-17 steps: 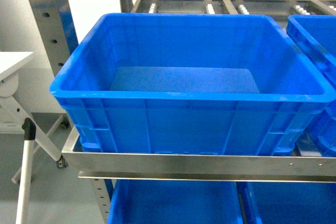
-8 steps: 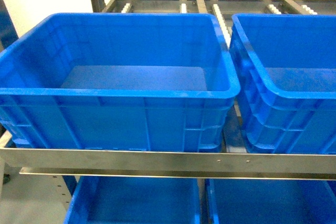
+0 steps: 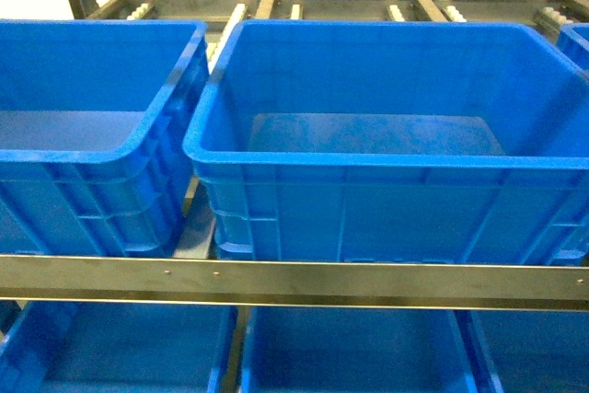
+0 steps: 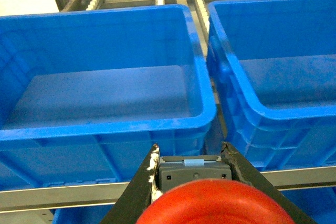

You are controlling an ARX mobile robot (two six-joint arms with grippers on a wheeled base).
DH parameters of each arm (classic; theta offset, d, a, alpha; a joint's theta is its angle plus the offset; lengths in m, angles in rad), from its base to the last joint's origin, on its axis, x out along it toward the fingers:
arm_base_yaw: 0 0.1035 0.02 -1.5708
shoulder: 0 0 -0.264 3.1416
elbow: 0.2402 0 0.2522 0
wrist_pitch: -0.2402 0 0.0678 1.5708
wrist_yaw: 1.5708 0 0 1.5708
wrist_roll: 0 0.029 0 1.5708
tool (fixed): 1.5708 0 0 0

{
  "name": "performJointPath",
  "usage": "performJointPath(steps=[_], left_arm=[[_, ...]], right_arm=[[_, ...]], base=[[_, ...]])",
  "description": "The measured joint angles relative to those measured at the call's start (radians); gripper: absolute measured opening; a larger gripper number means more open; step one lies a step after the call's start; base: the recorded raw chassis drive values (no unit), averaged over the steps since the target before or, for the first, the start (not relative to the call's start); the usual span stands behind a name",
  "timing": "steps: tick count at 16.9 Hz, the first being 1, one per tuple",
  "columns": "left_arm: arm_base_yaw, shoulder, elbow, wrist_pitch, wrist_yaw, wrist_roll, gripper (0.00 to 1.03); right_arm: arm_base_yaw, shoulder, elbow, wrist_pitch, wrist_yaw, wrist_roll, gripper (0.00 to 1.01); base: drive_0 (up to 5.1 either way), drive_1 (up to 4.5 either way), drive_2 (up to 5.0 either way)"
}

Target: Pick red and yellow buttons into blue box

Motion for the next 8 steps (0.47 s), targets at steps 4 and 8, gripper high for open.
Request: performJointPath(steps=[4, 8], left_arm=[[-0.002, 0.000, 0.000, 0.003, 0.008, 0.000, 0.27], [-0.002, -0.001, 0.000, -0.003, 0.001, 0.000, 0.27]], right_arm=[[0.000, 0.000, 0.000, -0.002, 0.006, 0.000, 0.26], [0.000, 0.000, 0.000, 0.002, 0.005, 0.000, 0.26]], base=[[4.8, -2.52, -2.5], [0.2, 3.05, -2.7]])
